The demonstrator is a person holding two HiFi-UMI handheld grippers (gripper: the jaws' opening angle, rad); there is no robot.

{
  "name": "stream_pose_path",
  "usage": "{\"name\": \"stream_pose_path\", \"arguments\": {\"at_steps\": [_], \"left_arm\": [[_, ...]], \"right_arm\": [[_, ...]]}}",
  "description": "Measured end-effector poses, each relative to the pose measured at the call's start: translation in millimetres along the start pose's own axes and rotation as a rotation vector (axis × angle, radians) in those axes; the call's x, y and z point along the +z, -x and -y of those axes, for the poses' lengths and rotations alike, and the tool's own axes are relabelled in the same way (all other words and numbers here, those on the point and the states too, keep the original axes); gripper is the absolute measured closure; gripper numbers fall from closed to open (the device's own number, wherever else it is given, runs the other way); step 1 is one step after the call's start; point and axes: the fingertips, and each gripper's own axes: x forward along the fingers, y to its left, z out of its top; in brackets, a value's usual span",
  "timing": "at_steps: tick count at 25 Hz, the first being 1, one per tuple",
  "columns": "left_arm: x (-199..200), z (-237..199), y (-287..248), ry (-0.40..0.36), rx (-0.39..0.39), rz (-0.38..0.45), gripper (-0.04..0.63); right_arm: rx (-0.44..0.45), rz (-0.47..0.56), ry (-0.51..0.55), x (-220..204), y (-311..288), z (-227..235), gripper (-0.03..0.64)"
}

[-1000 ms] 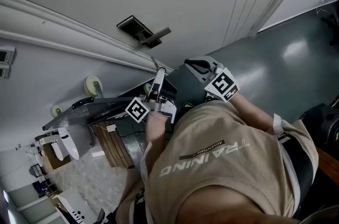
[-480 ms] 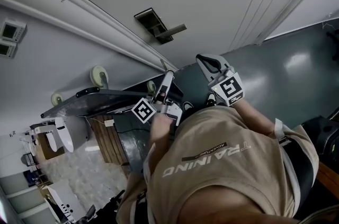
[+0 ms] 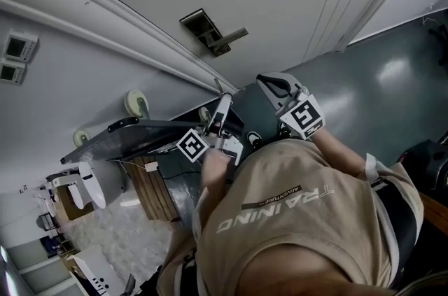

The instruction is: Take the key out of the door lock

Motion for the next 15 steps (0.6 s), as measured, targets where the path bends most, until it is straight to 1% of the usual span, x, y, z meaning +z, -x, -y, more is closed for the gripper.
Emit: {"name": "stream_pose_path", "arguments": {"at_steps": [5,7,11,15], "left_arm": [[6,0,10,-0.007,0.001,-0.006,0.572],[6,1,11,0.006,-0.004,-0.009,0.572],[6,4,7,0.005,-0.027,-0.034,0.572],[10,0,2,0.004,-0.026,-0.04,0.572]], "right_arm": [[-0.003,0.001,0.013,7,-3,-7,0.603],[-0.01,-0.002,0.005,7,-3,-8,0.603],[0.003,-0.012,0.005,6,-9,-10,0.603],[0.011,-0.005,0.024,10,-17,-6,0.603]]}}
